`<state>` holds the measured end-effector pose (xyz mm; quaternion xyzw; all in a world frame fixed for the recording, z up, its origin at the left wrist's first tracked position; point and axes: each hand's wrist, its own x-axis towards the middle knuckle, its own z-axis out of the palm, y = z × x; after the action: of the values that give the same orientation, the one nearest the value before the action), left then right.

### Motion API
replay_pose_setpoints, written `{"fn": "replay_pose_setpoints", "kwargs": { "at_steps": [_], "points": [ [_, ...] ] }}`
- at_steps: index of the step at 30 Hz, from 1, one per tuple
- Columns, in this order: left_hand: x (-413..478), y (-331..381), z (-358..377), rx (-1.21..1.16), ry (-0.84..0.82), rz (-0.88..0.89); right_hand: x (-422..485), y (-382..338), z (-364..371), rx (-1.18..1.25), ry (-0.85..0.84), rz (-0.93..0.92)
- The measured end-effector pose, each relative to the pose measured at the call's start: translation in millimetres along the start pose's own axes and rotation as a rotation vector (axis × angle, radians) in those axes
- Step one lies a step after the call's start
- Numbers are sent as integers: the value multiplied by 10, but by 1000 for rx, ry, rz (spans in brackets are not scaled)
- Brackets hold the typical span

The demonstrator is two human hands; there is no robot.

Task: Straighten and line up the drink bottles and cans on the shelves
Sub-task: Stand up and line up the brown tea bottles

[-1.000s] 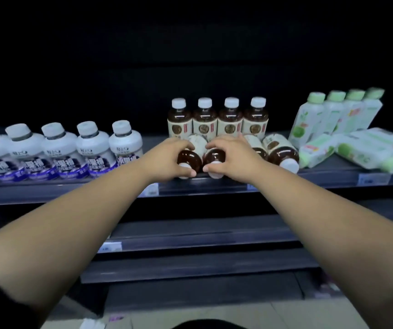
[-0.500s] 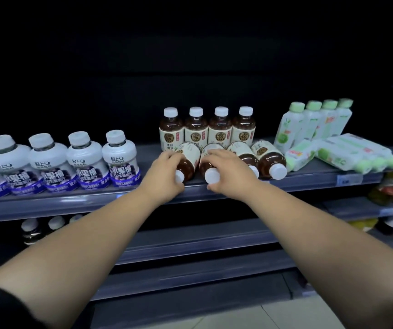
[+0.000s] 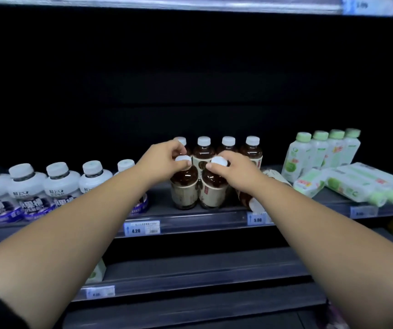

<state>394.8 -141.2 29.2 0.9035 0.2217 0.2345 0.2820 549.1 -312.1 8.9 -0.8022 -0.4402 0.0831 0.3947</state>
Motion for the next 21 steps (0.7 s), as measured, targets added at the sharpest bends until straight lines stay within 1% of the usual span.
{"fn": "replay_pose_setpoints", "kwargs": {
  "at_steps": [3,6,9,11,14,15,16,19,21],
  "points": [
    [87,-112,38,-43,-52,-42,104,2,14,40,-23,44],
    [138,-192,76,-108,-131,-69,178,36,18,101,-90,70],
    [167,-171,73,-101,-131,-88,218,97,32,123,-87,45],
    [172,-99,33,-7,-131,-88,224,123,41,163,-67,20],
    [180,-18,-30,225,-127,-69,244,132,56,116,-54,-13],
    [183,-20,-42,245,-126,-67,250,117,55,99,-51,-18],
    [183,-35,-51,201,-142,-66,258,100,49,87,-57,-24],
    [148,-88,-60,-76,-237,-67,276,77,48,136,-128,-22],
    [119,-117,-64,-89,-214,-76,275,87,79,157,-164,-27]
  ]
}}
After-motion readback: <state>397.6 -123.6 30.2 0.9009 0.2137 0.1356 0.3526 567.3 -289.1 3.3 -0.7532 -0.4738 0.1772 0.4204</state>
